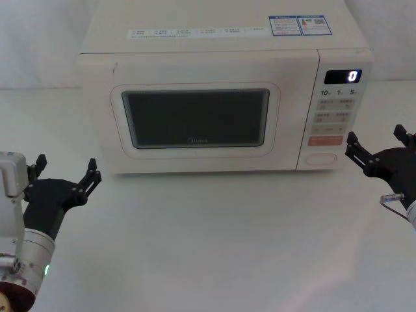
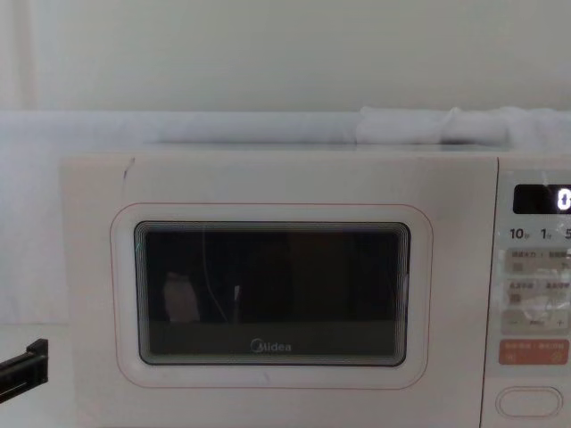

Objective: Press the button to open the microwave door with one hand; close the microwave door with the other hand.

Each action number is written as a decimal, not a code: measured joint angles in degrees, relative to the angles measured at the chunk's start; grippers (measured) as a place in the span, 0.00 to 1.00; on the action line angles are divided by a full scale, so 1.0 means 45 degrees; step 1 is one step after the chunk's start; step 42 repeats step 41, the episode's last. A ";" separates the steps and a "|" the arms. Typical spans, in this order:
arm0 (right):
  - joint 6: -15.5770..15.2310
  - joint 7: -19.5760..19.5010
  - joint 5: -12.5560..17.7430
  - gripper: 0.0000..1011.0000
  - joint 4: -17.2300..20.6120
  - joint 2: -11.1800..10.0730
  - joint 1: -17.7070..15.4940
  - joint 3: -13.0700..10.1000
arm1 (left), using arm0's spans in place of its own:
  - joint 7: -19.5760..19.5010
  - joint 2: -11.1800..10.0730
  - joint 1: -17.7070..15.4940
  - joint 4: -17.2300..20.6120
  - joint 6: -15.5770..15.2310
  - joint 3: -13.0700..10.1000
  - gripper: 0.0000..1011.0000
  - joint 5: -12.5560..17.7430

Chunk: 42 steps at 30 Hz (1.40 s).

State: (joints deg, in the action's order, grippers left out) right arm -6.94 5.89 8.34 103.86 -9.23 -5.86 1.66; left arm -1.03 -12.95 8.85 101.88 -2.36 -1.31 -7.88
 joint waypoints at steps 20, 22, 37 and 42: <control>-0.0001 0.0000 0.0000 0.99 0.0000 0.0000 0.0000 0.0000 | 0.0000 0.0000 0.0000 0.0000 -0.0001 0.0000 0.99 0.0000; -0.0001 0.0000 0.0000 0.99 0.0000 0.0000 0.0000 0.0000 | 0.0000 0.0000 0.0000 0.0000 0.0000 0.0000 0.99 0.0000; 0.0000 0.0000 0.0000 0.99 0.0000 0.0000 0.0000 -0.0001 | 0.0000 0.0000 0.0000 0.0000 0.0000 -0.0001 0.99 0.0000; -0.0001 0.0000 0.0000 0.99 -0.0001 0.0000 0.0000 -0.0001 | 0.0000 -0.0001 0.0000 0.0000 0.0000 0.0000 0.99 0.0000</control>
